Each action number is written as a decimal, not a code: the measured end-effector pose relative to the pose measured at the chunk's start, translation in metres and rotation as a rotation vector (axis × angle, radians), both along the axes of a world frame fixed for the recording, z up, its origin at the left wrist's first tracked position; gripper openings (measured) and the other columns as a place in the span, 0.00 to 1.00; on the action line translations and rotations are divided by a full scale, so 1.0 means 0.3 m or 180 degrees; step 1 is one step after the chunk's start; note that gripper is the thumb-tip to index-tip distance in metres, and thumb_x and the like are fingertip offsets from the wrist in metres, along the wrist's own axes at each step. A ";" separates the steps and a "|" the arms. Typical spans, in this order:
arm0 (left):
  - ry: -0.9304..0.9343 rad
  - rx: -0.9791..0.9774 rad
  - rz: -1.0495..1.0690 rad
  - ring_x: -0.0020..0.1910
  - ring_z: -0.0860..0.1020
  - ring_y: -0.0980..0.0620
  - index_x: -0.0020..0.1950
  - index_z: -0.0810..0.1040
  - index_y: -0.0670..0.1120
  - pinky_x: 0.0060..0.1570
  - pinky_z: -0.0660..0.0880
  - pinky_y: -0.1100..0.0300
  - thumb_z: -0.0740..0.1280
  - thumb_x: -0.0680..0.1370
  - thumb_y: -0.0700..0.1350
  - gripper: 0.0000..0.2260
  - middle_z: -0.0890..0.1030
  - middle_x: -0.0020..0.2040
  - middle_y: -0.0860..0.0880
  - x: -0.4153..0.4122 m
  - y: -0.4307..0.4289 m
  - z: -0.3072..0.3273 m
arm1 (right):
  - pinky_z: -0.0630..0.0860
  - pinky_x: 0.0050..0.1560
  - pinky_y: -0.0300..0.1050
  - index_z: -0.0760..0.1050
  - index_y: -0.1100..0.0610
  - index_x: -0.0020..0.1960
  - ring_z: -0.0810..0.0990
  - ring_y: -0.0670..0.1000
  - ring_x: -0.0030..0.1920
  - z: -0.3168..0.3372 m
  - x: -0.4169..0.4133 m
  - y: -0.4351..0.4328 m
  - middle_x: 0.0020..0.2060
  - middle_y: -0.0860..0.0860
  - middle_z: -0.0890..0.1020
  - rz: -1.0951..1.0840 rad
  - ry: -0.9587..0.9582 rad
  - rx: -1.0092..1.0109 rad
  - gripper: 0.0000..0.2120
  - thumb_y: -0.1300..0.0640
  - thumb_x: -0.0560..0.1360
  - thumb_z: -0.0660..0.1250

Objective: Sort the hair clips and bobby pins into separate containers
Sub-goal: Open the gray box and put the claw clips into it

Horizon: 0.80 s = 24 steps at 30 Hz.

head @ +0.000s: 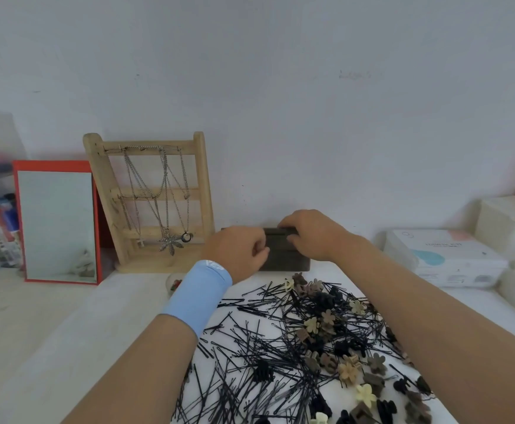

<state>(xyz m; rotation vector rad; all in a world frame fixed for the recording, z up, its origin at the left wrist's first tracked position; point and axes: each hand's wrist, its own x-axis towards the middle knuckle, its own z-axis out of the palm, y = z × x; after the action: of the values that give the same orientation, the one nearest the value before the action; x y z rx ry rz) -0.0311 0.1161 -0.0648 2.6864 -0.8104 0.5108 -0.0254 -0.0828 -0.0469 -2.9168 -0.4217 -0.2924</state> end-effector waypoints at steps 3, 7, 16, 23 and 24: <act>0.0165 0.0180 -0.0150 0.56 0.77 0.53 0.59 0.80 0.52 0.56 0.76 0.53 0.64 0.79 0.50 0.11 0.81 0.56 0.54 -0.011 -0.015 -0.032 | 0.73 0.58 0.52 0.75 0.54 0.64 0.73 0.56 0.59 0.003 -0.003 0.010 0.59 0.54 0.77 -0.0184 -0.0642 0.0004 0.15 0.58 0.78 0.63; 0.0092 0.0563 0.0107 0.65 0.69 0.50 0.70 0.74 0.53 0.62 0.71 0.53 0.62 0.81 0.50 0.17 0.74 0.66 0.52 0.007 -0.016 -0.055 | 0.70 0.39 0.48 0.72 0.58 0.51 0.75 0.56 0.46 0.005 -0.014 0.044 0.48 0.54 0.75 -0.0573 -0.1087 0.0072 0.09 0.68 0.74 0.63; 0.1319 0.0023 0.0372 0.51 0.79 0.53 0.53 0.85 0.54 0.49 0.74 0.60 0.67 0.78 0.53 0.09 0.83 0.55 0.55 -0.003 -0.020 -0.003 | 0.65 0.70 0.54 0.58 0.54 0.78 0.62 0.59 0.73 -0.083 -0.025 0.060 0.73 0.58 0.62 -0.0354 -0.0228 -0.0487 0.33 0.59 0.75 0.67; 0.1417 -0.0072 0.0435 0.51 0.79 0.53 0.45 0.84 0.52 0.53 0.75 0.58 0.68 0.77 0.52 0.07 0.84 0.51 0.54 -0.022 -0.001 -0.003 | 0.62 0.74 0.54 0.60 0.49 0.78 0.55 0.56 0.78 -0.070 -0.064 0.065 0.80 0.53 0.50 -0.0163 0.0450 -0.0263 0.32 0.61 0.76 0.63; 0.1439 -0.0053 0.0420 0.51 0.80 0.53 0.45 0.84 0.52 0.53 0.75 0.58 0.69 0.77 0.51 0.06 0.83 0.51 0.54 -0.026 0.001 0.000 | 0.61 0.75 0.53 0.60 0.50 0.78 0.55 0.56 0.78 -0.062 -0.073 0.064 0.80 0.53 0.50 -0.0119 0.0559 -0.0315 0.31 0.61 0.77 0.62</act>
<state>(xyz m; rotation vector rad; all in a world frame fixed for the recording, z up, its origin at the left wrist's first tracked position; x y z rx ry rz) -0.0390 0.1165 -0.0649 2.6934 -0.4998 -0.0689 -0.0472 -0.0635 -0.0656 -3.0165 -0.3642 -0.0200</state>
